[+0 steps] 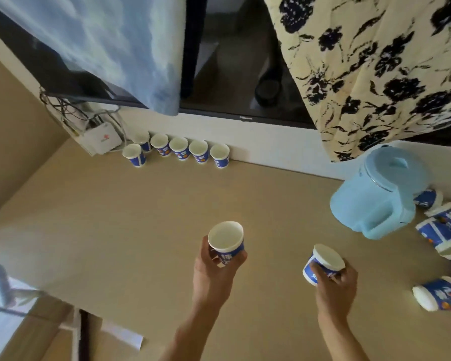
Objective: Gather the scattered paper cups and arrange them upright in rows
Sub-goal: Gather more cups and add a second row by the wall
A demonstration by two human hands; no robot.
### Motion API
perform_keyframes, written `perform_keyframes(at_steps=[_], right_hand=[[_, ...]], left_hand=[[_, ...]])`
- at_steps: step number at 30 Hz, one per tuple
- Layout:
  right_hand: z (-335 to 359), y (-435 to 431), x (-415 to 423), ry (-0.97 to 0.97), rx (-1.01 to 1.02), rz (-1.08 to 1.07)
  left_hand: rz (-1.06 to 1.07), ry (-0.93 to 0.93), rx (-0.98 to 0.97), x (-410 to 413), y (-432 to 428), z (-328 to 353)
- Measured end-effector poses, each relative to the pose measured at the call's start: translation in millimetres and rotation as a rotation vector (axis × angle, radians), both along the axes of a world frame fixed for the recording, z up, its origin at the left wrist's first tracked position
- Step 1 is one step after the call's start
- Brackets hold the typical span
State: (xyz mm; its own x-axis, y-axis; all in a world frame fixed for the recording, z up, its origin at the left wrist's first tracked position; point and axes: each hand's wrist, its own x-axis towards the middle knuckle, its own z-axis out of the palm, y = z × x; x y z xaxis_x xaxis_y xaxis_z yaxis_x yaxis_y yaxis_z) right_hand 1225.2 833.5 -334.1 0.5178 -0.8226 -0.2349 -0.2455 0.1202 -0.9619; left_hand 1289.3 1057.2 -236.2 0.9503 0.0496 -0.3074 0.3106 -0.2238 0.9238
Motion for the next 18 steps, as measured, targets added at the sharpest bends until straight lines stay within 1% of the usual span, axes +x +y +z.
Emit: perform_keyframes(at_steps=[4,10,18], right_hand=[[6.2,61.4,40.8,-0.025,0.052,0.163],[14.9,164.4,117.1,-0.028,0.014,0.406],[4.3,266.7,219.4,-0.100,0.016,0.537]], left_hand=[[0.066,-0.020,-0.025,13.2,52.6,-1.2],[0.132,-0.037,-0.021,47.7,139.8,-11.0],[0.089,-0.082,0.001,115.3,220.3,-42.9]])
